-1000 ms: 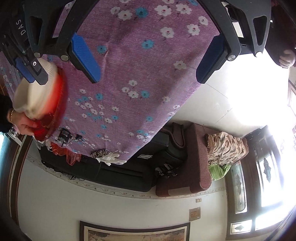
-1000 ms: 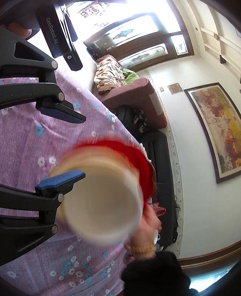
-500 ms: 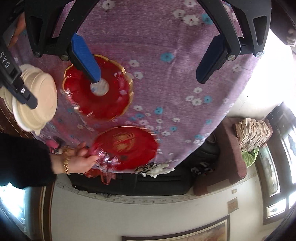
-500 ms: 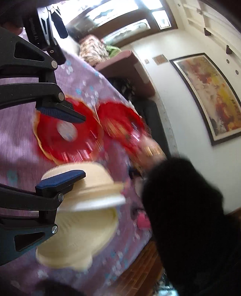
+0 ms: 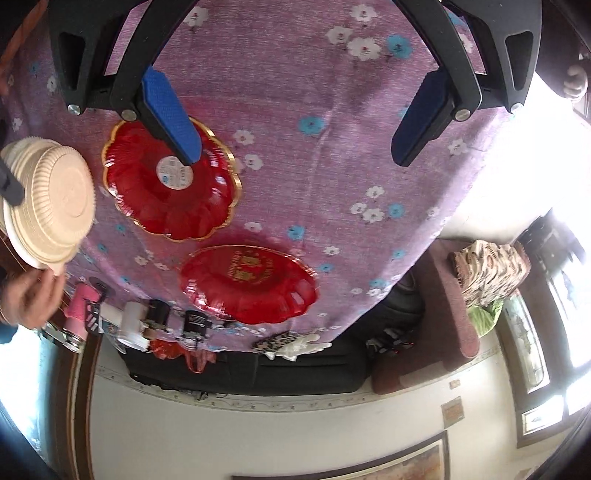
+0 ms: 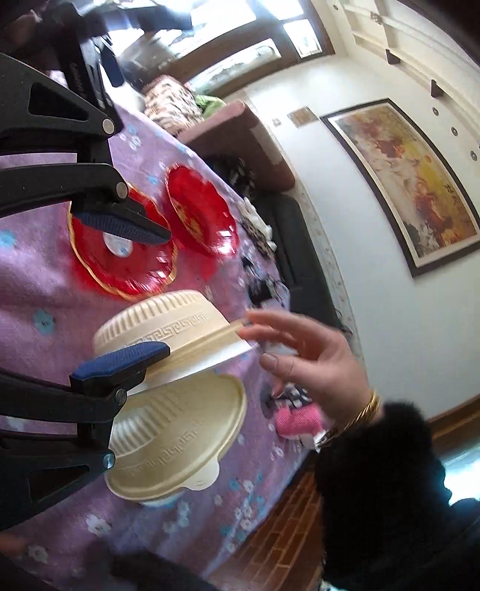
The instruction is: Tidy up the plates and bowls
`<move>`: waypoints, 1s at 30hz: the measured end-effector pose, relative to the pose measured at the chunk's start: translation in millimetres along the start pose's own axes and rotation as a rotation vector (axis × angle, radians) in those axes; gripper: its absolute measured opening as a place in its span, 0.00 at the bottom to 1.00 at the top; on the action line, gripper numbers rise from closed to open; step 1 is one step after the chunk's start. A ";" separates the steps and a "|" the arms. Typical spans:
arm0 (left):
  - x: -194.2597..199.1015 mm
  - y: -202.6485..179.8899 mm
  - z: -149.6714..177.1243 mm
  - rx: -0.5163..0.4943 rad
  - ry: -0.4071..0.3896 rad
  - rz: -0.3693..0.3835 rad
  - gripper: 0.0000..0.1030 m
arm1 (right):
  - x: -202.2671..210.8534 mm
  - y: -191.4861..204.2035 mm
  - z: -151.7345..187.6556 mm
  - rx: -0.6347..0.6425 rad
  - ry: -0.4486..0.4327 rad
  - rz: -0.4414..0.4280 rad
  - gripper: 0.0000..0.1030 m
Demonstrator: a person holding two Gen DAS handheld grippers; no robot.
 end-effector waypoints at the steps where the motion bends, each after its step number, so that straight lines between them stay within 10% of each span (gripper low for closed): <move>1: -1.7 2.9 0.2 0.004 0.003 -0.004 1.00 | -2.8 2.7 2.8 -0.005 0.016 -0.014 0.58; 30: 1.9 25.0 7.7 0.059 -0.090 -0.027 1.00 | -42.1 22.5 56.6 0.030 0.159 -0.010 0.58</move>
Point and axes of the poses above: each gripper's, at about its wrist camera, not at the fingertips, and x roughly against the way its jaws point, y to its left, z to its underside, the point moved 2 cm from there along -x, roughly the way its jaws point, and after that the axes turned 14 degrees about -z, right-handed, at the moved point
